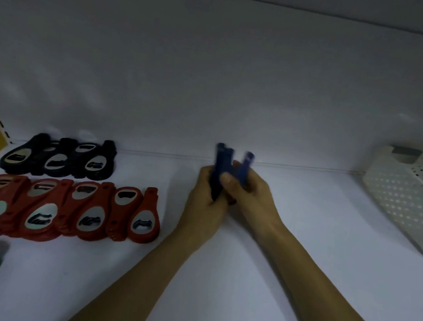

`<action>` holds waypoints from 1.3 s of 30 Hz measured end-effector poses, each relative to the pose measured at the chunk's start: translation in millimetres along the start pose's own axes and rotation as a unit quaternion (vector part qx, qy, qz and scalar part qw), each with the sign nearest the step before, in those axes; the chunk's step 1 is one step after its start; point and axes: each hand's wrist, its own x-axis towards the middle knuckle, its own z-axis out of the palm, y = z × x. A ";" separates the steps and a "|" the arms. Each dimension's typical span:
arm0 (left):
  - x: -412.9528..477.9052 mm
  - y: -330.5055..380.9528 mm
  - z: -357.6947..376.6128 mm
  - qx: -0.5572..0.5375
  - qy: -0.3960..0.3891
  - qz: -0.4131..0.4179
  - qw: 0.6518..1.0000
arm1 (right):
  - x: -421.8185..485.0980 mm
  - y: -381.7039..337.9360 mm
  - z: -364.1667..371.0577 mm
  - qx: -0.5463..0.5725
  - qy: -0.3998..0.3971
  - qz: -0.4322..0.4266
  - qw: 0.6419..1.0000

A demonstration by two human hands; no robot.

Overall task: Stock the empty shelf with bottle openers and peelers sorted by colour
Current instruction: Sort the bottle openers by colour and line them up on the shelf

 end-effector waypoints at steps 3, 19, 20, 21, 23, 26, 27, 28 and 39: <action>-3.1 -2.7 6.5 0.155 -0.046 0.068 0.985 | -2.6 1.1 4.3 0.055 0.028 -0.017 0.998; -10.9 7.9 13.9 0.336 -0.009 0.071 0.939 | 1.0 -18.7 13.6 0.158 0.028 0.084 0.983; -12.0 12.7 12.0 0.328 0.008 0.075 0.942 | 1.8 -25.9 18.3 0.151 0.026 0.081 0.985; -11.6 18.8 8.3 0.312 0.028 0.076 0.947 | 3.6 -33.7 22.7 0.141 0.016 0.073 0.987; -7.9 35.9 -4.7 0.242 0.066 0.062 0.966 | 7.5 -49.8 26.8 0.124 -0.036 0.044 0.991; -6.5 63.3 -35.8 0.116 0.078 0.074 0.987 | 15.1 -68.4 28.7 0.099 -0.169 0.001 0.981; -8.5 70.9 -48.6 0.102 0.071 0.082 0.989 | 17.2 -72.9 32.5 0.083 -0.193 -0.009 0.978; -11.2 77.1 -61.4 0.100 0.057 0.084 0.990 | 19.0 -76.3 38.4 0.069 -0.203 -0.014 0.977; -30.8 67.3 -138.8 0.420 0.179 0.060 0.888 | 65.3 -54.0 120.2 0.144 -0.097 0.186 0.967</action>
